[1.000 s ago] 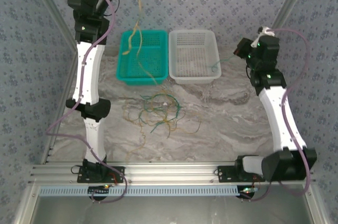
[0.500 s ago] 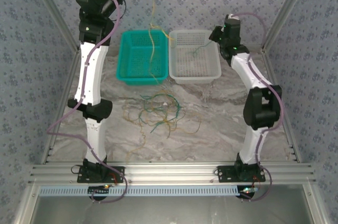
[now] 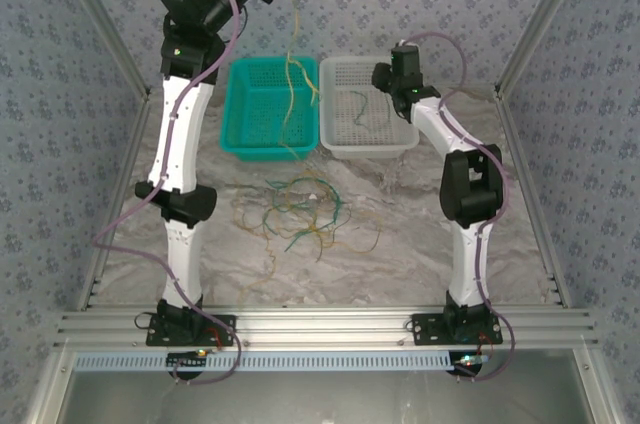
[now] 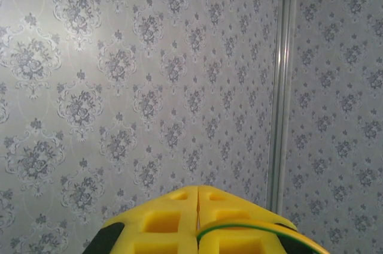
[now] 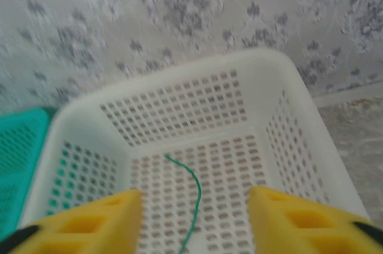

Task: Untangle the cables

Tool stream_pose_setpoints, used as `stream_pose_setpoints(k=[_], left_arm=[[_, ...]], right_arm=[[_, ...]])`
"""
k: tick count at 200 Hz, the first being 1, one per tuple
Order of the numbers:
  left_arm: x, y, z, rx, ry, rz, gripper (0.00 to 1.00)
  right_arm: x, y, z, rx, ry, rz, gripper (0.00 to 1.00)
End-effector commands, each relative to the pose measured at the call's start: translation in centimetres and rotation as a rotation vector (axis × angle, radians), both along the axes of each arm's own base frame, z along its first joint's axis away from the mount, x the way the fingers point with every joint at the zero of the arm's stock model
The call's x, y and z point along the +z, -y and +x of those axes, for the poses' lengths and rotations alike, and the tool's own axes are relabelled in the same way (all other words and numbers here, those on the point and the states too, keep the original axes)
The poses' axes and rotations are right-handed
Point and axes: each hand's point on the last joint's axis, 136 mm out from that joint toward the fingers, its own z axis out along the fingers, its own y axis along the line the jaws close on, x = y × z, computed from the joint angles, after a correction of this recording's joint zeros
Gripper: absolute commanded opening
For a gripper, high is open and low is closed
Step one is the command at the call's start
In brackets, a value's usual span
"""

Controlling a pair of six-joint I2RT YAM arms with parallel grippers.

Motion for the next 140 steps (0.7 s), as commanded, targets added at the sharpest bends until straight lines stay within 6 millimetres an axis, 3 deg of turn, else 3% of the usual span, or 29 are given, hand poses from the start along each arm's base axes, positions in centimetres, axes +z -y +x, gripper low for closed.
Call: stream_pose_setpoints(k=[1,14,36,50,68,81,92,95,117,140], left_arm=[[0.7,0.4,-0.9,-0.027,0.032,0.000,0.00],[0.5,0.5,-0.7,-0.027,0.029,0.000,0.00],[0.3,0.5,-0.6,-0.031,0.018,-0.004,0.00],[0.2,0.6,-0.5,-0.039,0.010,-0.010,0.00],[0.3,0.6,-0.5,-0.045,0.008,-0.020,0.00],[0.6,0.5,-0.6,-0.046,0.008,-0.030,0.00],[0.7,0.4,-0.7,-0.048,0.005,-0.041,0.00],[0.8,0.4,-0.8,-0.049,0.006,-0.045,0.00],[1.1,0.4,-1.0,-0.063,0.003,-0.059,0.00],[1.5,0.3,-1.6,-0.072,0.007,-0.059,0.00]], right_arm=[[0.1,0.6,-3.3,-0.007,-0.101,-0.118,0.65],[0.8,0.8,-4.7,0.005,-0.117,-0.139,0.73],[3.8,-0.3,-7.0,0.077,-0.093,-0.152,0.76],[6.8,-2.7,-8.6,0.191,-0.009,-0.182,0.76],[9.0,-6.2,-11.1,0.375,0.147,-0.134,0.86],[9.4,-8.6,-13.3,0.552,0.277,-0.022,0.86],[9.0,-10.3,-15.5,0.672,0.383,0.032,0.86],[8.0,-10.7,-16.2,0.698,0.389,0.038,0.86],[6.3,-15.1,-20.2,0.879,0.470,0.001,0.87],[5.2,-19.7,-22.8,0.990,0.482,-0.061,0.88]])
